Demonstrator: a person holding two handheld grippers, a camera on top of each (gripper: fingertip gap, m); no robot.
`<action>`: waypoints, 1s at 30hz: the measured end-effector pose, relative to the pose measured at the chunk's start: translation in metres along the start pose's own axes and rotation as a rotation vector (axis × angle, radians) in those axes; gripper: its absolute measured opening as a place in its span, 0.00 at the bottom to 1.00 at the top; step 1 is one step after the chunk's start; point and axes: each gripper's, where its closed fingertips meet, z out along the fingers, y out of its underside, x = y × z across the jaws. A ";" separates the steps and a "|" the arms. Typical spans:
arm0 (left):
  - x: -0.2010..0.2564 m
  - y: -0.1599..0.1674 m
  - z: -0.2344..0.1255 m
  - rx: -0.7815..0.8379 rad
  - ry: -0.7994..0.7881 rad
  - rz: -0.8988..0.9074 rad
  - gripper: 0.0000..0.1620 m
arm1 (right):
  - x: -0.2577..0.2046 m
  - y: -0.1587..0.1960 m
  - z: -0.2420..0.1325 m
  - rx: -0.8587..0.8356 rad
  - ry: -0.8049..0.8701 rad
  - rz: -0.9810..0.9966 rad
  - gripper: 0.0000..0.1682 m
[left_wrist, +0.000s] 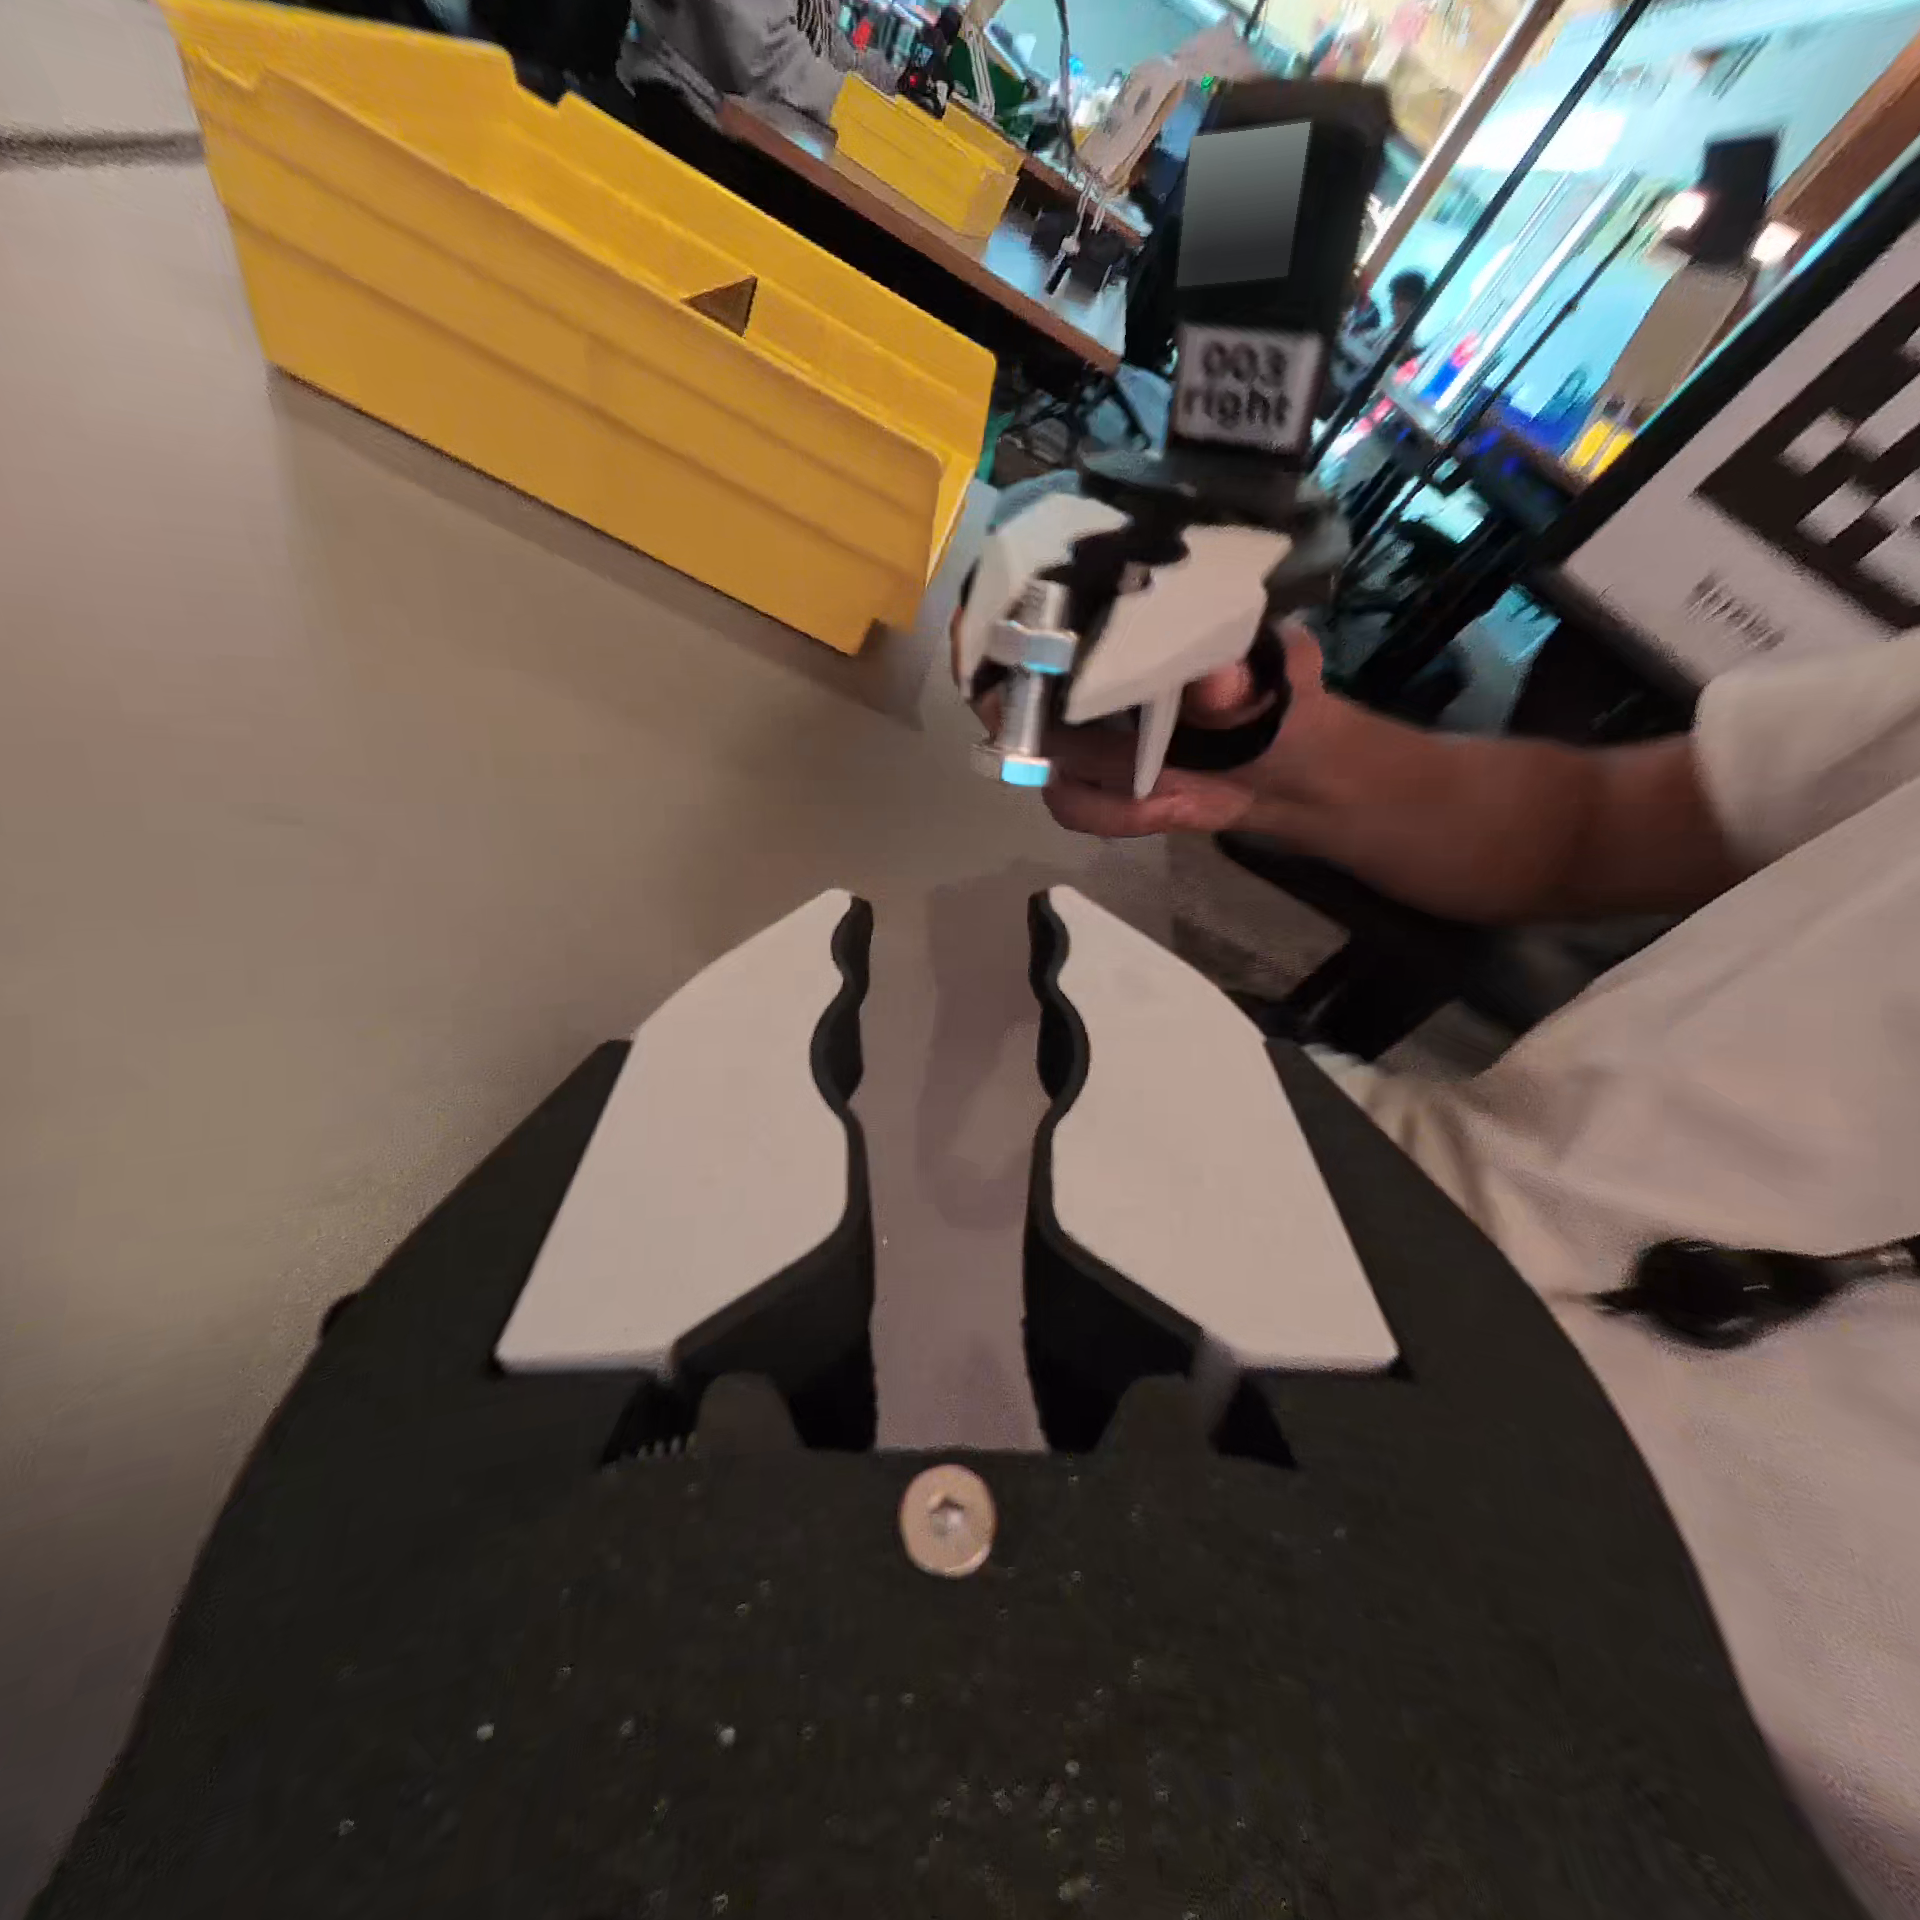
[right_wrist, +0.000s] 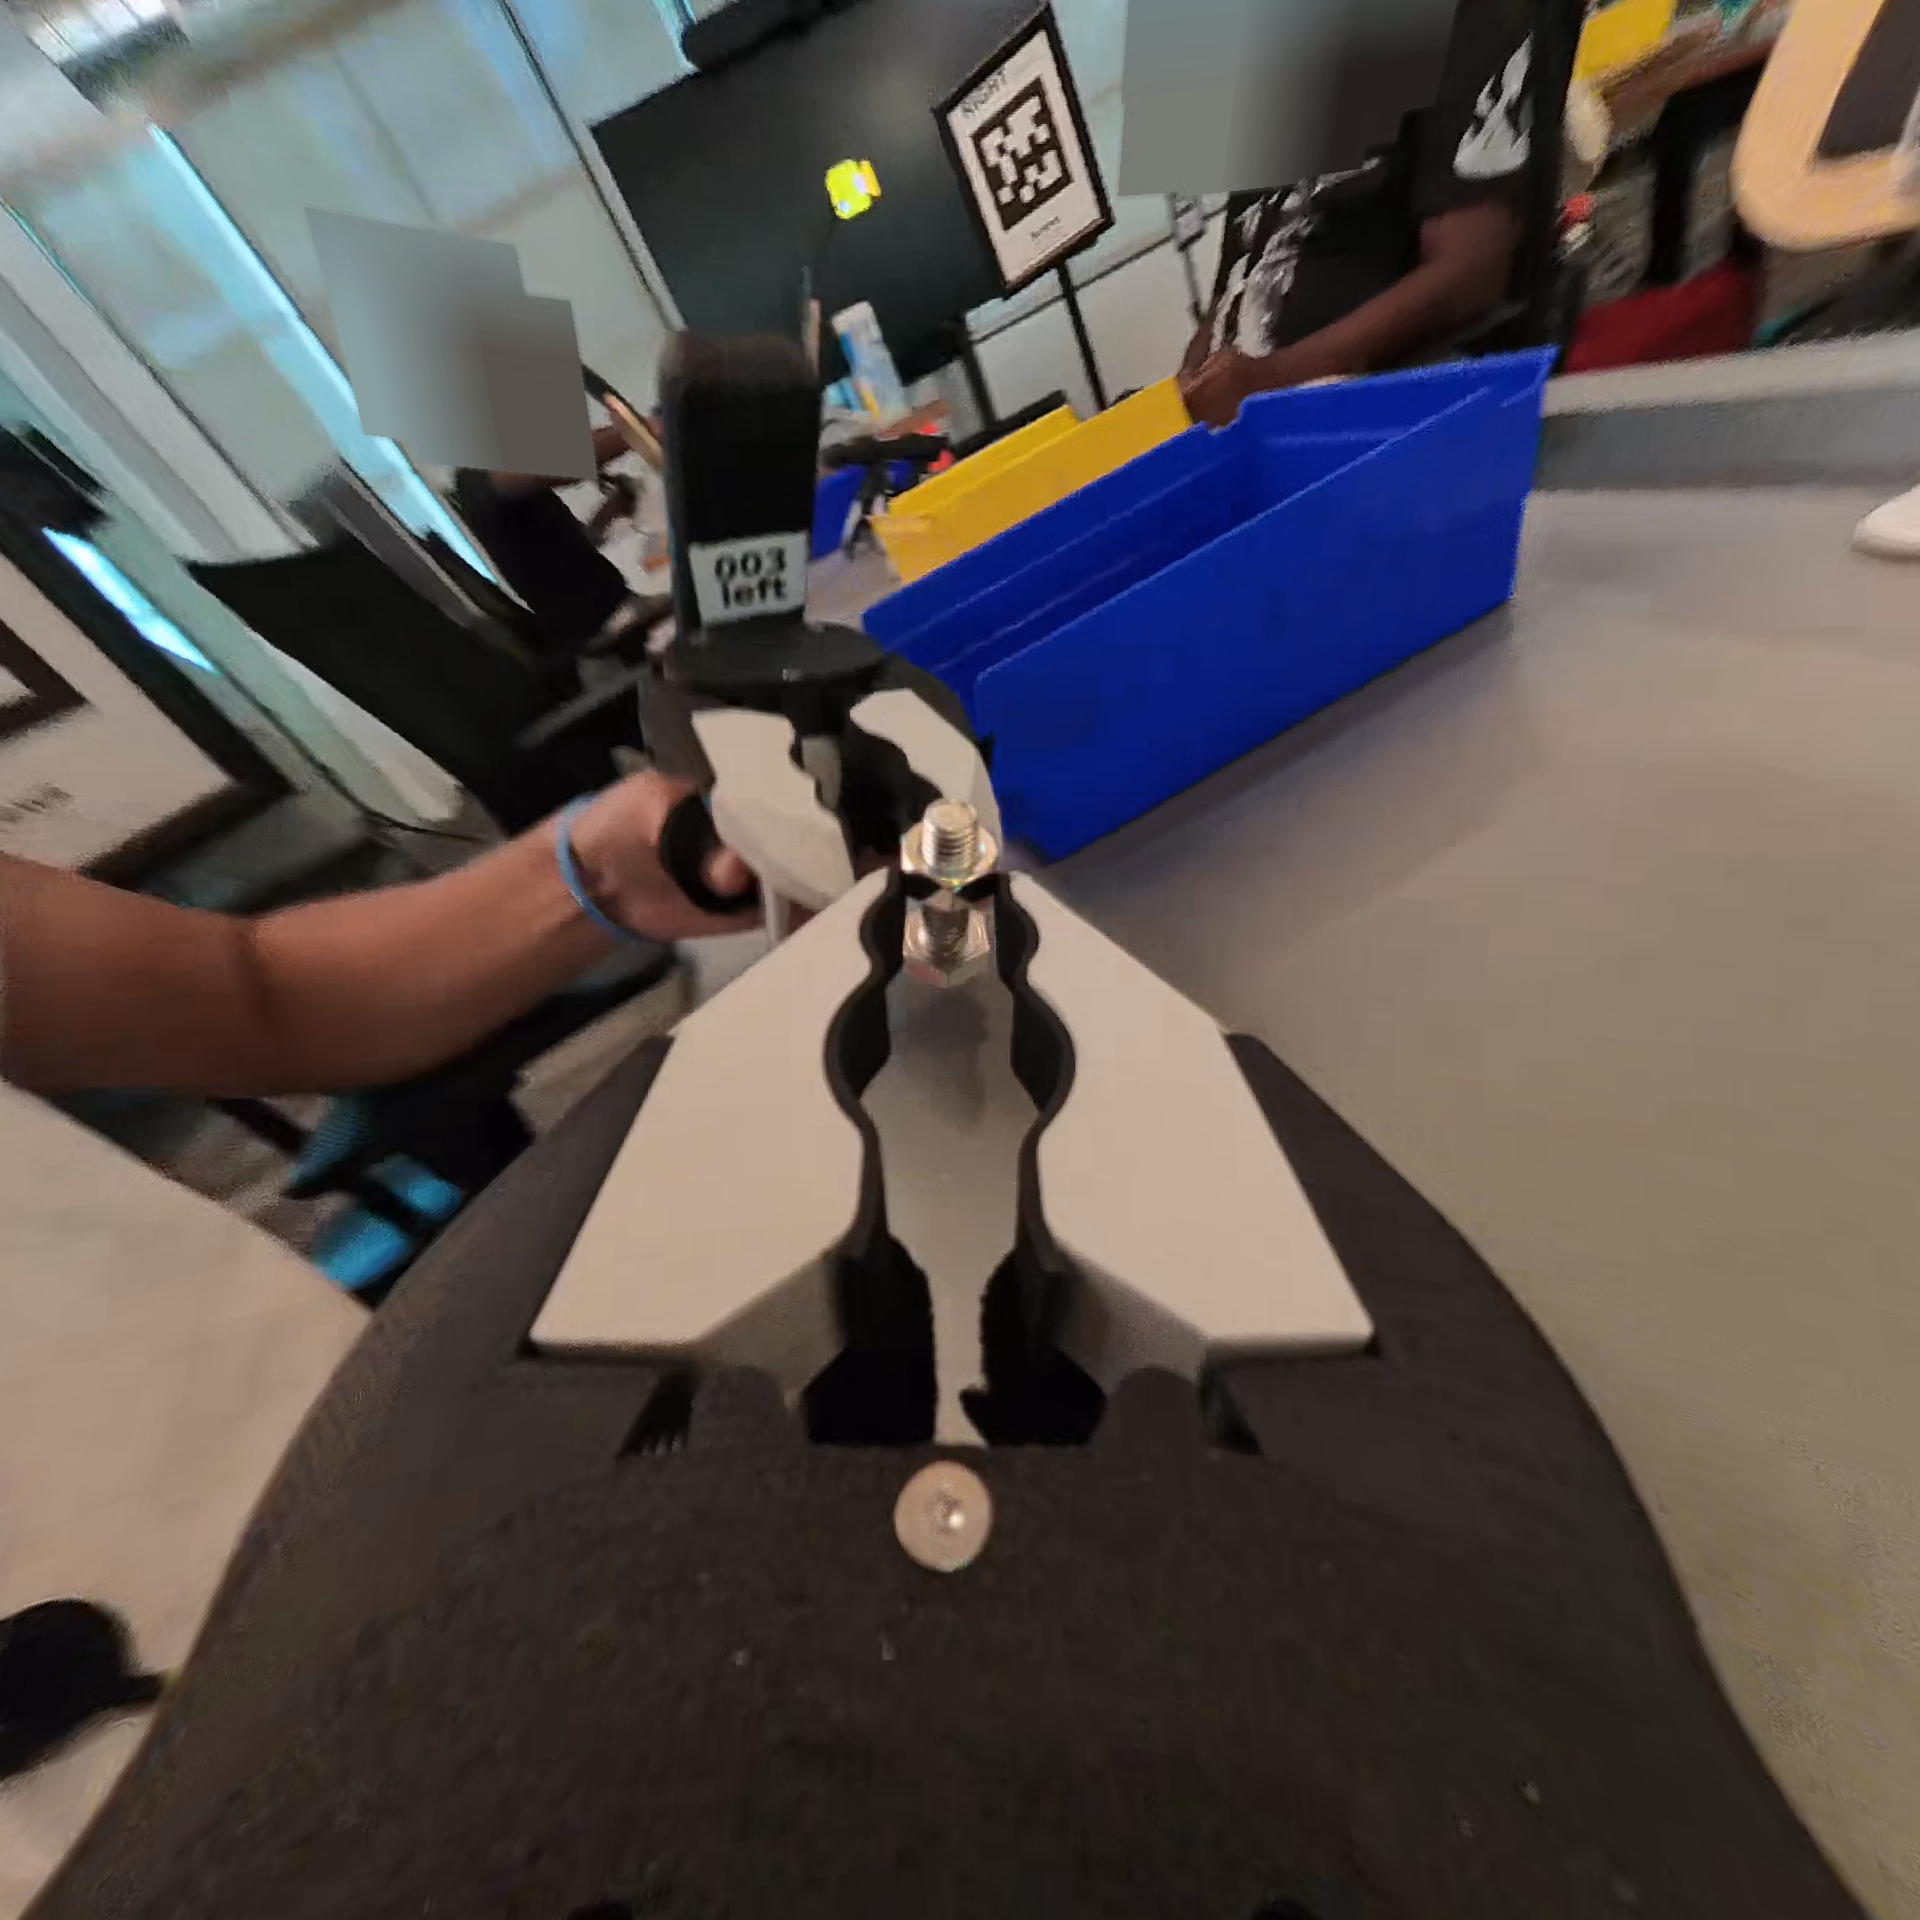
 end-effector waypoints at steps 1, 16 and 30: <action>0.005 0.003 0.006 0.009 -0.016 0.050 0.18 | -0.002 0.001 0.001 -0.001 -0.031 0.042 0.10; 0.005 0.003 0.025 0.018 -0.229 0.265 0.22 | -0.003 0.013 0.016 -0.008 0.125 0.022 0.10; 0.000 0.003 0.022 0.009 -0.312 0.310 0.11 | 0.000 0.011 0.018 0.063 0.147 0.147 0.10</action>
